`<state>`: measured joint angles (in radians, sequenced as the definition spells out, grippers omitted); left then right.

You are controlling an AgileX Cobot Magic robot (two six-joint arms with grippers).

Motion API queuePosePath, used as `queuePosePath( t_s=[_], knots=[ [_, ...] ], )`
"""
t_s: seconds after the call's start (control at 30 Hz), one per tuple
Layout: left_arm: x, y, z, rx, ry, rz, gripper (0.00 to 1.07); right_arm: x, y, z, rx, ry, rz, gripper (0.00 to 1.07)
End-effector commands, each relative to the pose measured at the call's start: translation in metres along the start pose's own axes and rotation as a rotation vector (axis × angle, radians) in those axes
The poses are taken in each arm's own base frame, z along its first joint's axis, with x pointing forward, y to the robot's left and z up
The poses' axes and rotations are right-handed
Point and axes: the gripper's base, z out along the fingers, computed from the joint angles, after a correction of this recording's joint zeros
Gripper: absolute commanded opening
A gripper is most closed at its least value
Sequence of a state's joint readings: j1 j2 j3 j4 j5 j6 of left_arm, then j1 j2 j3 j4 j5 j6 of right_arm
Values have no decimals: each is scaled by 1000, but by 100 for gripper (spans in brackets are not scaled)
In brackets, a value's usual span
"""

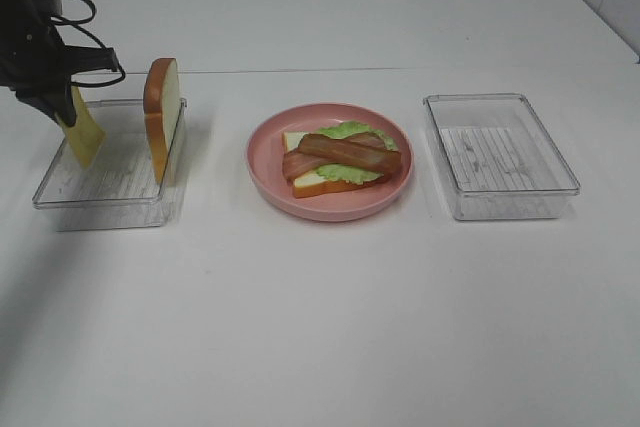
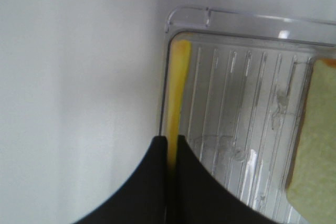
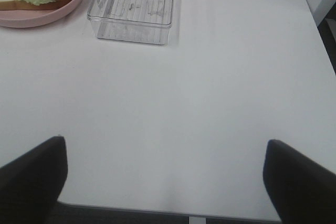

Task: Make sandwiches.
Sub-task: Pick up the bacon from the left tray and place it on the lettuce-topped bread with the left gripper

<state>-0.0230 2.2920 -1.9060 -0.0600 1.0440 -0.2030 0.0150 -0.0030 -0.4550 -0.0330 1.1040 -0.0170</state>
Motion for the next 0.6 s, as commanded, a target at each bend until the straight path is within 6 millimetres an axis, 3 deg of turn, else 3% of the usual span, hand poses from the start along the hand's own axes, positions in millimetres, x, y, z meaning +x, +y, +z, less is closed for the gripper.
queuePosePath(
  t_s=[0.03, 0.07, 0.13, 0.17, 0.23, 0.27, 0.3, 0.33, 0.4, 0.47, 0.6],
  knots=[
    [-9, -4, -28, 14, -62, 8, 0, 3, 0, -3, 3, -35, 0, 99],
    [-14, -6, -44, 23, -94, 12, 0, 3, 0, -3, 3, -35, 0, 99],
    [-17, -7, -54, 28, -113, 13, 0, 3, 0, -3, 3, -35, 0, 99],
    [-21, -10, -73, 37, -152, 17, 0, 3, 0, -3, 3, -35, 0, 99],
    [-23, -11, -80, 41, -169, 19, 0, 3, 0, -3, 3, -35, 0, 99],
    [-26, -15, -101, 57, -221, 26, 0, 3, 0, -3, 3, -35, 0, 99],
    [-26, -15, -101, 57, -221, 26, 0, 3, 0, -3, 3, -35, 0, 99],
    [-27, -20, -121, 72, -271, 35, 0, 3, 0, -3, 3, -35, 0, 99],
    [-27, -23, -127, 78, -286, 42, 0, 3, 0, -3, 3, -35, 0, 99],
    [-24, -36, -147, 101, -336, 66, 0, 3, 0, -3, 3, -35, 0, 99],
    [-20, -53, -160, 130, -371, 100, 0, 3, 0, -3, 3, -35, 0, 99]
  ],
)
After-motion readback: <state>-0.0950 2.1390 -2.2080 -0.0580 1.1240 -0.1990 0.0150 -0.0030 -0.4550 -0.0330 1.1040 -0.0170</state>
